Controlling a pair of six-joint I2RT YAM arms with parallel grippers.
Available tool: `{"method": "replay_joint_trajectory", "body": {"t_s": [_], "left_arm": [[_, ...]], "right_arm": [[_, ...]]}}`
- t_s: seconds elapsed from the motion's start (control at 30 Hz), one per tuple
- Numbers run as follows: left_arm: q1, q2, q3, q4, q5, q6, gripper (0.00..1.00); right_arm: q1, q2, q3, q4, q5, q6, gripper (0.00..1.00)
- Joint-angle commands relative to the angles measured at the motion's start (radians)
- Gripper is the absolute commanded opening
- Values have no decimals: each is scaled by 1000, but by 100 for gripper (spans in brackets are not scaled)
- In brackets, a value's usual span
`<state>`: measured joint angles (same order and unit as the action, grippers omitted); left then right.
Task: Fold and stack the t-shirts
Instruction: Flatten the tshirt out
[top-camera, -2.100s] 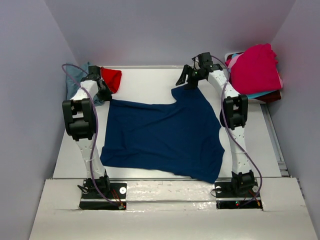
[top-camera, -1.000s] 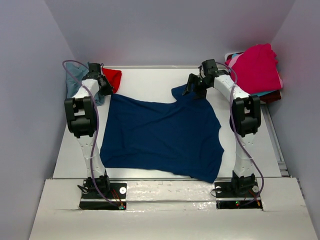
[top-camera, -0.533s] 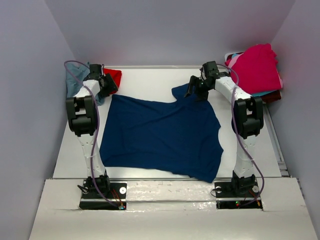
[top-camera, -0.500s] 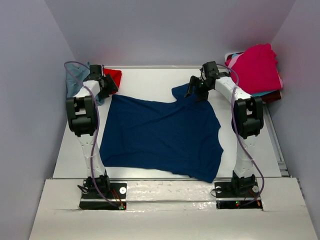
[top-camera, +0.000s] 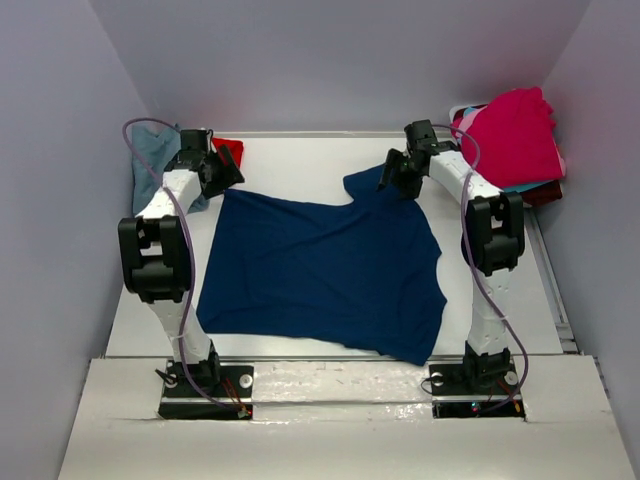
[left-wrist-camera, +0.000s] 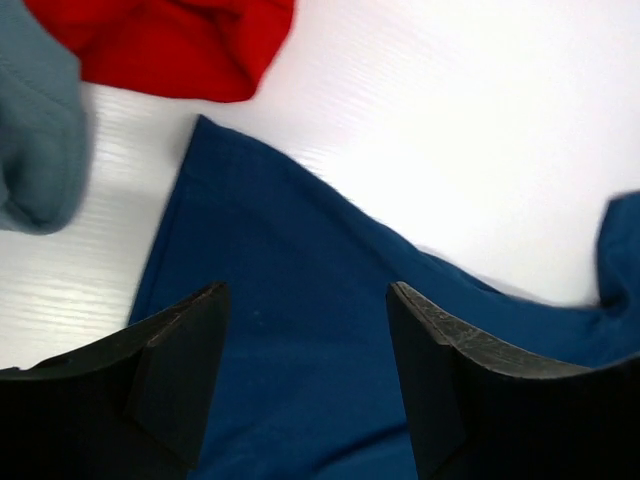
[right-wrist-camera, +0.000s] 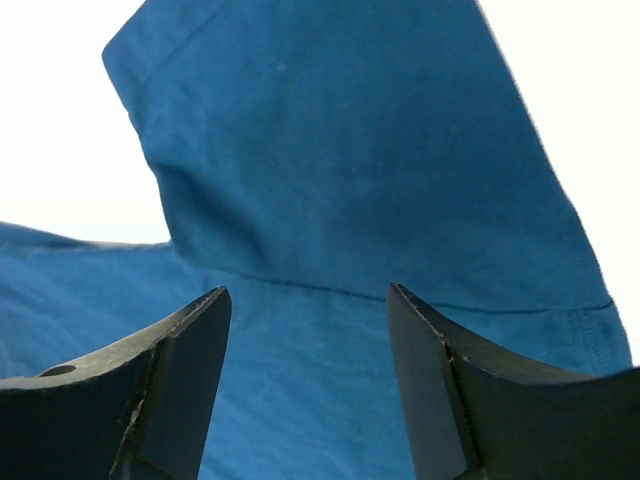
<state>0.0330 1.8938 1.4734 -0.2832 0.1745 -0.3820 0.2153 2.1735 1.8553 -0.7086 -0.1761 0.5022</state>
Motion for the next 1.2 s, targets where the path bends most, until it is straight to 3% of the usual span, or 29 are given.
{"method": "replay_joint_trajectory", "body": {"t_s": [0.0,0.27,0.6,1.17], "left_arm": [[-18,-50,-55,16,69,9,74],[-80,11,-30,-123,-13,6,70],[-81,39,-45,-208,-144,-11,39],[-81,83,-87,-246,-233,-34,24]], "right_arm": [[-7,58,76,-54,76,44,65],[-7,109,134,-141,125,56,53],[-7,121,124,-152,125,33,27],[-7,146,117,-186,199,38,23]]}}
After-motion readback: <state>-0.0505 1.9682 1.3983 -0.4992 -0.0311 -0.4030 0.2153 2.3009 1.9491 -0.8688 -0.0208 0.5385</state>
